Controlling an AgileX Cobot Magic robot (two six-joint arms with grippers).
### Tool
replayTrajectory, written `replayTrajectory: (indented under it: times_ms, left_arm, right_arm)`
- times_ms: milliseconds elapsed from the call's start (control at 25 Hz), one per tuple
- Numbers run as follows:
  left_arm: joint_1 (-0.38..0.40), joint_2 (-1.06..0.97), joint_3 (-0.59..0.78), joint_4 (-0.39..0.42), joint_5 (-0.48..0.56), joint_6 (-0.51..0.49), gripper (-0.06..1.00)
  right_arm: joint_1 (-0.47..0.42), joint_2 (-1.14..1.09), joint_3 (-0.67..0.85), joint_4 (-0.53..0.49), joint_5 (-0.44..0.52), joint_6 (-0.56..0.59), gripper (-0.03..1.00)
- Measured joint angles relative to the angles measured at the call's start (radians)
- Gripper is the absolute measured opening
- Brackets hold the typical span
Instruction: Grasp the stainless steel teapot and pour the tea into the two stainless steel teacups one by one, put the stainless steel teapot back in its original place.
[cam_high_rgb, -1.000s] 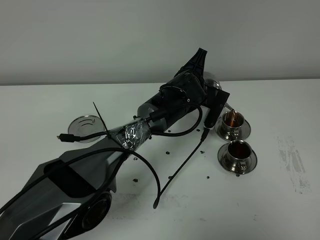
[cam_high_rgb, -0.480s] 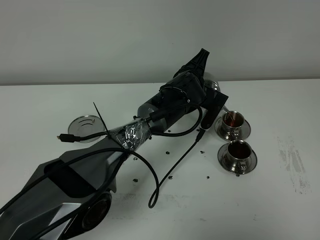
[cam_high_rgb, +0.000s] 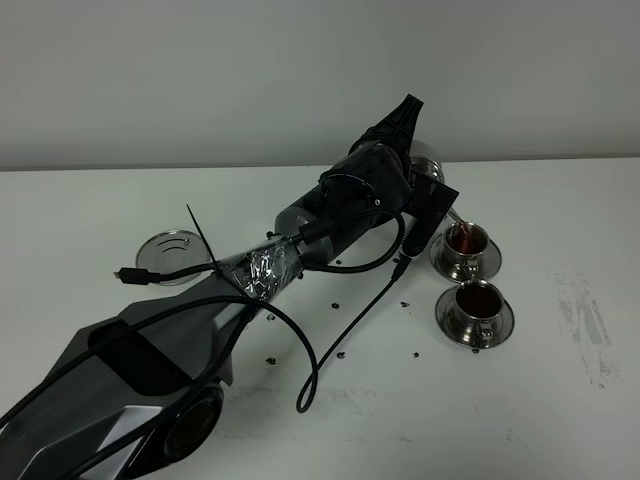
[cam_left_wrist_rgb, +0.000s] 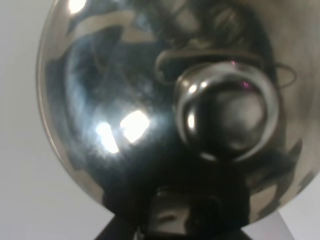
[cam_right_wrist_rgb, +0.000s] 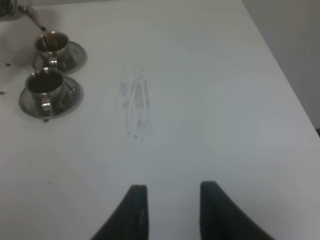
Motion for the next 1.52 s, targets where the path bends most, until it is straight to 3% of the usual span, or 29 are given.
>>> replayTrajectory:
  times_ms: [1520]
  left_arm:
    - [0.0,0.0,0.0,0.037,-0.039,0.048,0.2]
  right_arm:
    - [0.0,0.0,0.0,0.0,0.0,0.003,0.24]
